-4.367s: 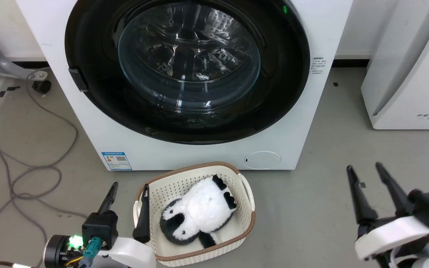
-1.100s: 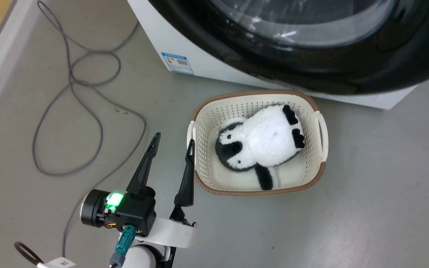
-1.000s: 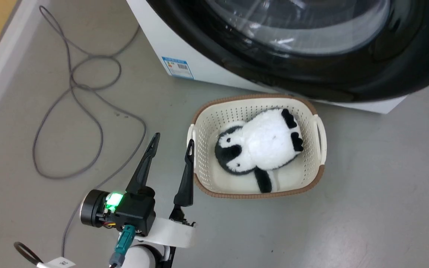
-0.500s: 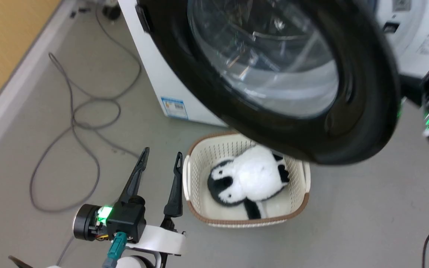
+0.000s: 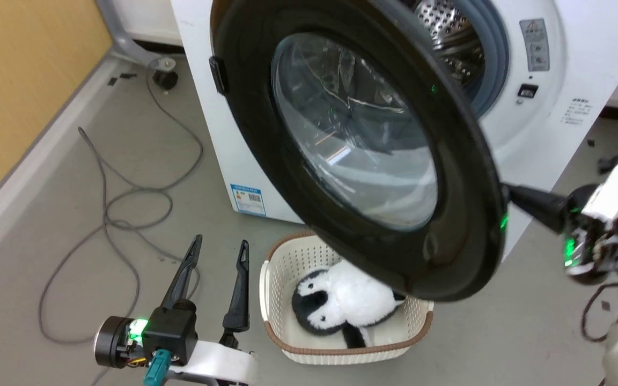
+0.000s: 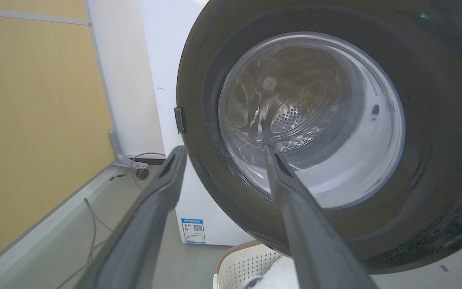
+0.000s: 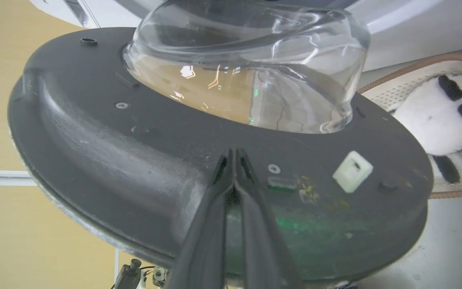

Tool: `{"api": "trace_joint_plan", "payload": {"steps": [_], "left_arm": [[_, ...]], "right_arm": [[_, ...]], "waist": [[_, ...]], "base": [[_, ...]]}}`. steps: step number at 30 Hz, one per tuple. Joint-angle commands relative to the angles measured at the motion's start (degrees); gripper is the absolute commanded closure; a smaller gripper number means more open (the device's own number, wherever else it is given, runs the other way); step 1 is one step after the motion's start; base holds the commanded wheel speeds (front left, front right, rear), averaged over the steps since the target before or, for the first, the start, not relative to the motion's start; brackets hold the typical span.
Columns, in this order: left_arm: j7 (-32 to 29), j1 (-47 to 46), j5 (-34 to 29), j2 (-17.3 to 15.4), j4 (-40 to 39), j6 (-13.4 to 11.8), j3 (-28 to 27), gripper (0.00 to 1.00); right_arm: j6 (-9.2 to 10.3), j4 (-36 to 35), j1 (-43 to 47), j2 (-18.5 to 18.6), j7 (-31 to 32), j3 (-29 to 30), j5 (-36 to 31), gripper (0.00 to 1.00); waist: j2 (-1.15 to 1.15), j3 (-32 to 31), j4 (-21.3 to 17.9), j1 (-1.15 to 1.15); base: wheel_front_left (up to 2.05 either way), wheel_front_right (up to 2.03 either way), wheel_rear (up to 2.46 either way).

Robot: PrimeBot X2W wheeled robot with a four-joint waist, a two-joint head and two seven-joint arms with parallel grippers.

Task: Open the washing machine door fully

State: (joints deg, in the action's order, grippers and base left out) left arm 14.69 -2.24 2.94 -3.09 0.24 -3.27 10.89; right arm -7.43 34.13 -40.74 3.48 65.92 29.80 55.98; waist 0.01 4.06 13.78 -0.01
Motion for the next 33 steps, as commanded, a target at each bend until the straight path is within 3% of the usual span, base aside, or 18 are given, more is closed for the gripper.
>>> {"api": "trace_joint_plan", "payload": {"steps": [1,13,33], "left_arm": [[0.3,0.79,-0.42,-0.31,0.1,0.36,-0.22,0.0],[0.3,1.84,-0.33,-0.12,0.41,0.95,0.15,0.0],[0.3,3.22,0.02,0.11,2.22,2.13,2.05,0.0]], "right_arm": [[-0.06,-0.25,1.98,-0.57,-0.33,-2.14,2.68,1.0],[-0.06,-2.83,9.45,-0.59,-7.71,-18.13,17.6,1.0],[-0.06,-15.26,21.29,-0.6,-17.73,-41.22,30.54,1.0]], "waist": [[-0.01,-0.62,0.05,0.01],[-0.01,-2.19,0.89,0.01],[-0.01,-2.18,4.26,0.01]], "base": [[0.0,0.0,0.0],[0.0,0.0,0.0],[0.0,0.0,0.0]]}}
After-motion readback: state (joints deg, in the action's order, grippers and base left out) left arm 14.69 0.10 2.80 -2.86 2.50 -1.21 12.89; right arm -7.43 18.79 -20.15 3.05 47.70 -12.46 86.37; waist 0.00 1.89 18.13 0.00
